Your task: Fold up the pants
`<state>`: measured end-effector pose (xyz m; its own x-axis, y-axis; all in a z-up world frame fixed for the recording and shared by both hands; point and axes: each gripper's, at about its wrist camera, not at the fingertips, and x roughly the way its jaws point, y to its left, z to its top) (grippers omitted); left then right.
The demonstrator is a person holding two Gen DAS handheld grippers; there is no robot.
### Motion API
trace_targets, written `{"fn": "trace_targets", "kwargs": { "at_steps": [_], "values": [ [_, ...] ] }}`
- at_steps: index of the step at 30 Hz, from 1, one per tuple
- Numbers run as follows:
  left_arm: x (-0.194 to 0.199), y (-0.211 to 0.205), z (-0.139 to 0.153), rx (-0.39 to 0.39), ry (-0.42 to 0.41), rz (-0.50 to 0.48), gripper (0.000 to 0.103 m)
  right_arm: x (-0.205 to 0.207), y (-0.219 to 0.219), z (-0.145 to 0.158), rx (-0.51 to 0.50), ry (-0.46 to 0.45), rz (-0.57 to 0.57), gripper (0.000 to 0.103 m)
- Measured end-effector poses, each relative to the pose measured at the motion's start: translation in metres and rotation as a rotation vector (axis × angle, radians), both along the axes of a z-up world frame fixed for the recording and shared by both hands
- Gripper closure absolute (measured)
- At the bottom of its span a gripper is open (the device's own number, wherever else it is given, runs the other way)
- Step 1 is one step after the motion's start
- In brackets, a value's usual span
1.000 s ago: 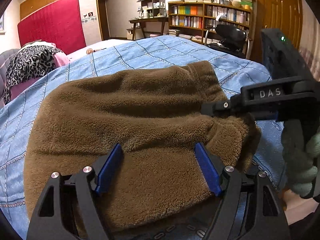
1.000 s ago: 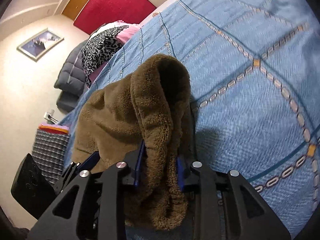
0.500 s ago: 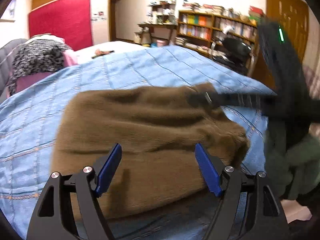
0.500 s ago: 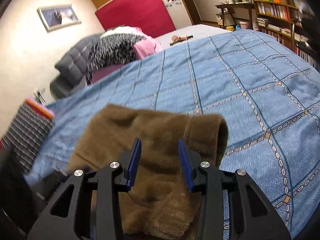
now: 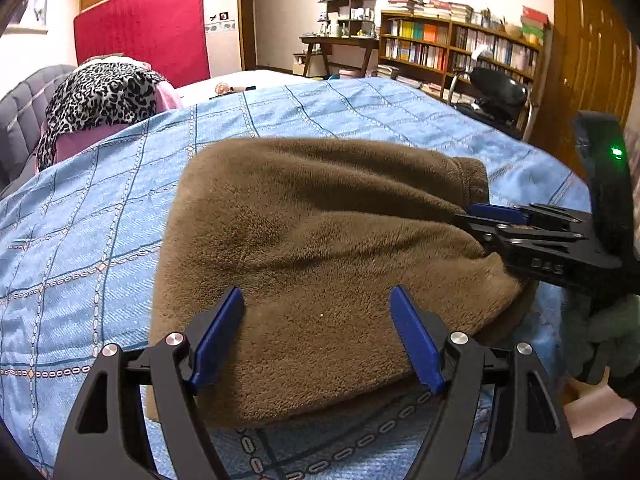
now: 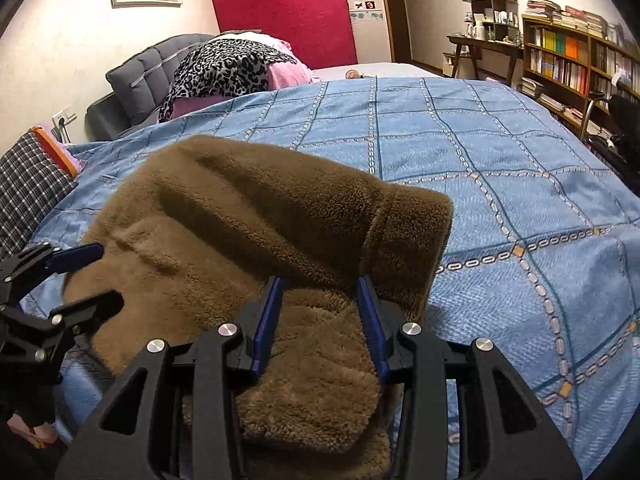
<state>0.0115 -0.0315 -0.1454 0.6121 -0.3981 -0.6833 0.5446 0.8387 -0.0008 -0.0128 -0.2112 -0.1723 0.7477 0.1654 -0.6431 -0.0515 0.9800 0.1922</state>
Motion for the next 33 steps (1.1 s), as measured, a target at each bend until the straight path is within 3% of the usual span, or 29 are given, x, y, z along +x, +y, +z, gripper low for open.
{"fn": "trace_targets", "kwargs": {
  "at_steps": [3,9,16,21,26,33],
  "values": [
    [-0.001,0.003,0.01,-0.01,-0.022,0.002,0.027,-0.017,0.003,0.018,0.002,-0.041,0.011,0.063],
    [0.004,0.004,0.006,0.0,0.02,-0.002,0.027,-0.029,0.01,-0.006,-0.045,-0.011,0.028,0.062],
    [0.028,0.004,0.024,-0.054,0.06,0.035,0.027,-0.02,0.007,0.006,-0.02,0.005,0.032,0.062],
    [0.072,-0.005,0.042,-0.061,0.102,0.067,0.027,-0.006,0.001,0.03,0.05,-0.022,0.008,0.062],
    [0.127,-0.016,0.043,-0.045,0.157,0.091,0.027,0.026,0.007,0.039,0.024,0.005,-0.019,0.062],
    [0.184,-0.019,0.017,-0.04,0.252,0.157,0.027,0.059,-0.002,0.007,0.013,0.088,-0.069,0.062]
  ]
}}
